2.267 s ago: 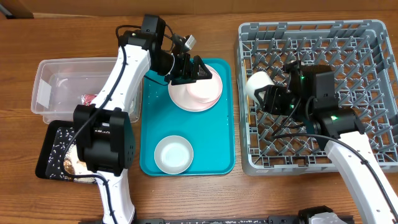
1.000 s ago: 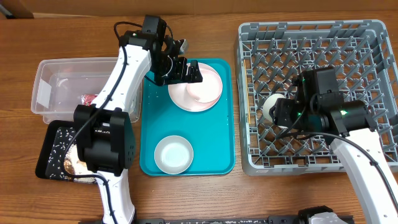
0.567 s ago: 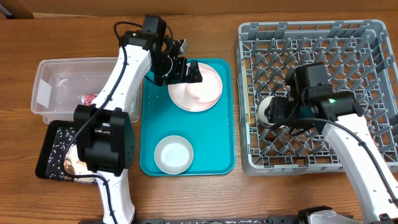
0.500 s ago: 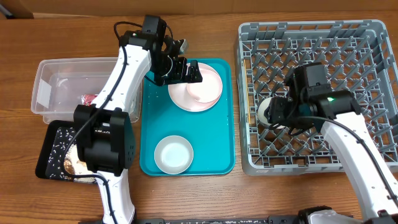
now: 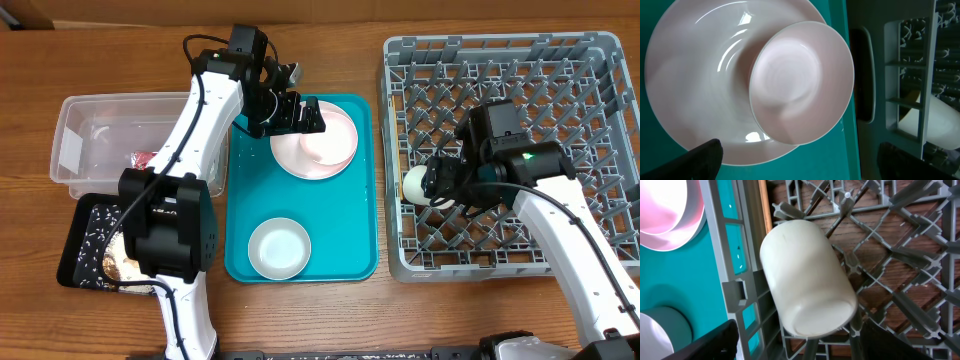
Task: Sort waste into correct bins and load items into the dishwasher
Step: 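Set the cup upright in the rack with the right gripper, then grasp the rim of the small pink bowl with the left gripper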
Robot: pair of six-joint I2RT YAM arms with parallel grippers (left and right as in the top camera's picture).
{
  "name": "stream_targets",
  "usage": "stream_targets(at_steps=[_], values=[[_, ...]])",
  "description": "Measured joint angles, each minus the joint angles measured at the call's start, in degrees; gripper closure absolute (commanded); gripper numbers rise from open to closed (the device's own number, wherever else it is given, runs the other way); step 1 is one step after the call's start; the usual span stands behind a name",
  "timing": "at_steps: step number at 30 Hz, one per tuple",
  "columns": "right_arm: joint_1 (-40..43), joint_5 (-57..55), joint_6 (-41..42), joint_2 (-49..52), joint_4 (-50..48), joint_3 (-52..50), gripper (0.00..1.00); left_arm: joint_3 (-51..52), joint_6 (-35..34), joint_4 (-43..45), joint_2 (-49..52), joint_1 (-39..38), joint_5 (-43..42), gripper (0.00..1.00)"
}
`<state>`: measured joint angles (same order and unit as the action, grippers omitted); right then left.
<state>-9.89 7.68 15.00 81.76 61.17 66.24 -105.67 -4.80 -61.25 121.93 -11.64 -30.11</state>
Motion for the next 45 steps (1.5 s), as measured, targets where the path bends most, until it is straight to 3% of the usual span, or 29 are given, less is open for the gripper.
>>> stream_targets(at_steps=[13, 21, 34, 45], values=[[0.0, 0.2, 0.0, 0.0, -0.1, 0.0, 0.19, 0.0, 0.0, 1.0, 0.0, 0.0, 0.0, 0.0], [0.0, 1.1, 0.0, 0.0, -0.3, 0.0, 0.17, 0.0, 0.0, 6.5, 0.0, 0.0, 0.0, 0.0], [0.0, 1.1, 0.0, 0.0, -0.8, 0.0, 0.12, 0.9, 0.0, 5.6, -0.1, -0.8, 0.4, 0.0], [0.0, 1.1, 0.0, 0.0, -2.0, 0.0, 0.11, 5.2, -4.5, 6.1, -0.1, -4.9, 12.4, 0.0]])
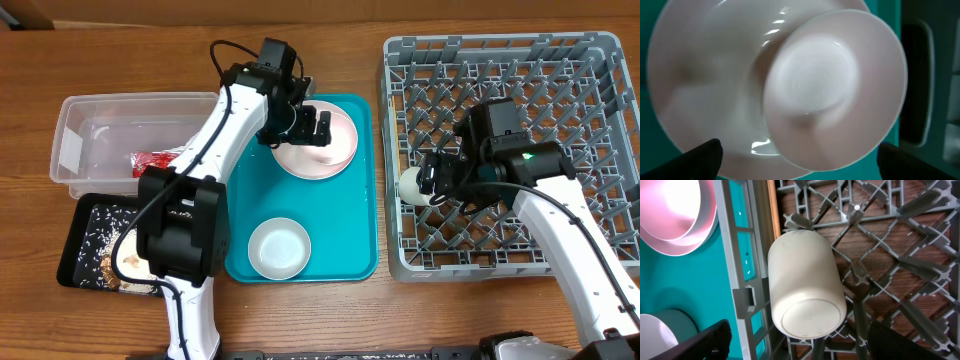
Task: Sort waste into correct bins and load items into the dishwasher
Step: 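Grasp the rim of the small pink bowl with the left gripper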
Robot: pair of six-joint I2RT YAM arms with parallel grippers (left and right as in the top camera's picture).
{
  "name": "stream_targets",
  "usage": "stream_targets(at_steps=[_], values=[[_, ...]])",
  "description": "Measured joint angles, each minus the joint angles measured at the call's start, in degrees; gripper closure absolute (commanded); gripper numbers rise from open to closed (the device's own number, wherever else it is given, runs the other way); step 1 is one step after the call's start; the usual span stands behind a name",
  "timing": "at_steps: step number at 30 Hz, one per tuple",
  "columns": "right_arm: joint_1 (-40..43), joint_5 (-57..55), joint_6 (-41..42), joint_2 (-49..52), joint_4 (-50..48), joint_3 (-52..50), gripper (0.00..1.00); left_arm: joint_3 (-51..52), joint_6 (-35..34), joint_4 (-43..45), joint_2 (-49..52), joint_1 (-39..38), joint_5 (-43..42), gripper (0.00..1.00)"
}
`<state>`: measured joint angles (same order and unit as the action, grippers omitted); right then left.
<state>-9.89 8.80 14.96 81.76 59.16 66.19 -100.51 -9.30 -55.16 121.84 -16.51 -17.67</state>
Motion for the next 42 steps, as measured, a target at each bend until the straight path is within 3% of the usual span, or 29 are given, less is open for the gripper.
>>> stream_targets(at_steps=[14, 16, 18, 23, 28, 30, 42], values=[[0.0, 0.0, 0.0, 0.0, 0.0, 0.0, 0.11, 6.4, -4.3, 7.7, 0.0, 0.3, 3.8, 0.0], [0.0, 0.0, 0.0, 0.0, 0.0, 0.0, 0.11, 6.4, -4.3, 8.6, 0.0, 0.3, 3.8, 0.04], [0.0, 0.0, 0.0, 0.0, 0.0, 0.0, 0.11, 6.4, -4.5, 9.7, 0.0, 0.3, 3.7, 0.1], [0.0, 0.0, 0.0, 0.0, 0.0, 0.0, 0.11, 6.4, -5.4, 10.4, 0.0, 0.3, 1.6, 0.41], [0.0, 0.0, 0.0, 0.0, 0.0, 0.0, 0.11, 6.4, -5.6, 8.8, 0.0, 0.3, 0.7, 0.86], [0.0, 0.0, 0.0, 0.0, 0.0, 0.0, 0.11, 6.4, -5.7, 8.7, 0.0, 0.3, 0.7, 0.96], [0.0, -1.6, 0.0, 0.2, -4.0, 2.6, 0.18, 5.1, -7.3, 7.4, 0.0, 0.9, -1.4, 0.96]])
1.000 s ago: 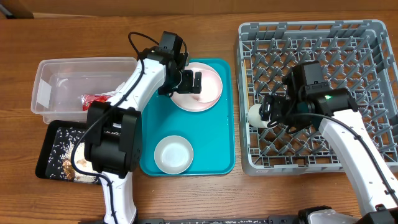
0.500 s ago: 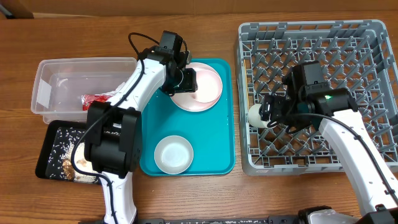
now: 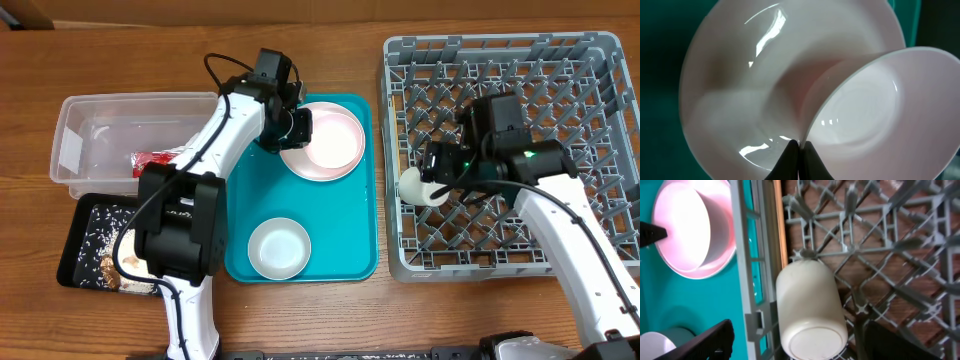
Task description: Sort waste into correct bins and load items into the dishwasher
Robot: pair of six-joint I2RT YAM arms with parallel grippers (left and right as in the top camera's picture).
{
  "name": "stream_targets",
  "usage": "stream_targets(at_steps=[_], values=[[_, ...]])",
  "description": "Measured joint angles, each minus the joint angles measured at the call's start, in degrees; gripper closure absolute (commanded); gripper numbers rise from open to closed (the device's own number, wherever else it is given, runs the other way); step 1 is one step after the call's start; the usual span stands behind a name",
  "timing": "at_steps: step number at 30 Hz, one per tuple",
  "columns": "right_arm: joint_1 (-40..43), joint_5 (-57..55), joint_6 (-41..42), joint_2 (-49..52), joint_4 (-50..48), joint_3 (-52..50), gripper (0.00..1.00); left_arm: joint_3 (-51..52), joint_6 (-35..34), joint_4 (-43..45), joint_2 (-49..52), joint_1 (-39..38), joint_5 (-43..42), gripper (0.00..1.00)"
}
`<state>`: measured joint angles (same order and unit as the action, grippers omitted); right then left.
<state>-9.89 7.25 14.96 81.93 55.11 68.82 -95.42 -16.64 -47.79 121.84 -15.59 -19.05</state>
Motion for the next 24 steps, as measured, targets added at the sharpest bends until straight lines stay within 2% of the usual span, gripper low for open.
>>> stream_targets(at_steps=[5, 9, 15, 17, 20, 24], values=[[-1.1, -0.1, 0.0, 0.0, 0.2, 5.6, 0.24, -3.4, 0.0, -3.8, -1.7, 0.3, -1.9, 0.96], [-5.0, 1.3, -0.1, 0.0, -0.9, 5.8, 0.34, -3.9, 0.0, -7.6, -5.7, -0.2, -2.3, 0.96], [-14.4, 3.0, -1.1, 0.0, -5.4, 5.9, 0.38, -4.5, 0.0, -11.7, -9.6, -2.0, -3.2, 0.96], [-16.2, 2.8, -1.6, 0.0, -6.0, 5.9, 0.42, -4.5, 0.0, -13.0, -9.6, -2.1, -3.5, 0.96], [-17.6, 2.3, -2.0, 0.0, -6.3, 5.9, 0.53, -4.5, 0.1, -15.0, -9.6, -2.3, -4.0, 0.96], [-18.1, 1.7, -2.6, 0.0, -6.2, 5.9, 0.56, -4.5, 1.7, -15.1, -9.6, -2.3, -7.3, 0.96]])
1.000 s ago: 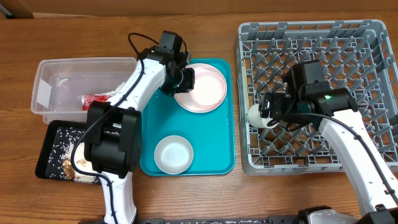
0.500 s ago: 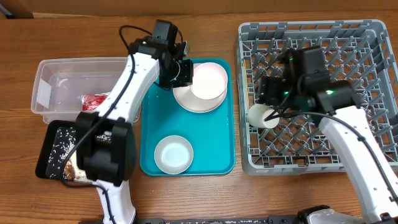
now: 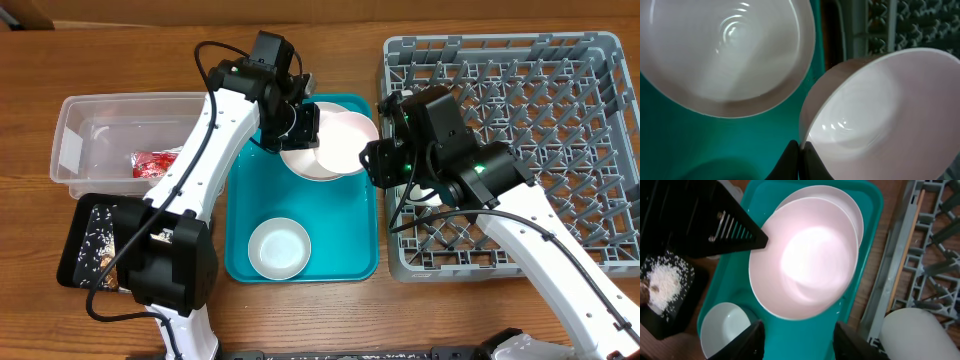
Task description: Sort waste into correct bins and load items into the dishwasher
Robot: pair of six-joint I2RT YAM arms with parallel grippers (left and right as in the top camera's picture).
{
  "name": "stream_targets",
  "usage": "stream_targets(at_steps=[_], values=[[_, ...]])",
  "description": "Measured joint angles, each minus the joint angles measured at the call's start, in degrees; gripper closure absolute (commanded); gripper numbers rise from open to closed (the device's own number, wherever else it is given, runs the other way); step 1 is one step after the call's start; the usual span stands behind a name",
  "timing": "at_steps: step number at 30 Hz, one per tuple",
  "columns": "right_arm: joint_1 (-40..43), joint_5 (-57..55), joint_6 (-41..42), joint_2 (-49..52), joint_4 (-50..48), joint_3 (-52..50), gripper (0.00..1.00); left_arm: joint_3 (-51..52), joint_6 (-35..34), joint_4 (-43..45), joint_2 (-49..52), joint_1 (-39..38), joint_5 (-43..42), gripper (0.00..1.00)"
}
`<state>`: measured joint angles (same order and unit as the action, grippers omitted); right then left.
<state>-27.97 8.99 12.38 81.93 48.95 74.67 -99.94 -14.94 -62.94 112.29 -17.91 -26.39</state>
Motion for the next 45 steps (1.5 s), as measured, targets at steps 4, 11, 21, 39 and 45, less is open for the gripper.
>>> stream_targets(at_steps=[4, 11, 21, 39, 45], values=[[0.0, -0.3, -0.1, 0.0, 0.7, 0.0, 0.56, 0.0, 2.0, 0.9, 0.0, 0.0, -5.0, 0.96], [0.0, 2.0, -0.2, 0.0, 0.6, 0.0, 0.56, 0.0, 3.1, 1.2, 0.0, 0.0, -8.5, 0.96], [0.0, 8.7, -0.3, 0.0, -1.6, 0.0, 0.55, 0.0, 3.1, 1.4, 0.0, 0.0, -9.2, 0.96], [-0.2, -14.2, -0.5, 3.4, -5.5, 0.0, 0.52, 0.0, 3.1, 1.4, 0.0, -2.4, -8.7, 0.96], [-0.3, -15.0, -0.6, 6.3, -4.2, 0.0, 0.65, 0.0, 3.0, 1.4, 0.0, -2.4, -8.4, 0.96]])
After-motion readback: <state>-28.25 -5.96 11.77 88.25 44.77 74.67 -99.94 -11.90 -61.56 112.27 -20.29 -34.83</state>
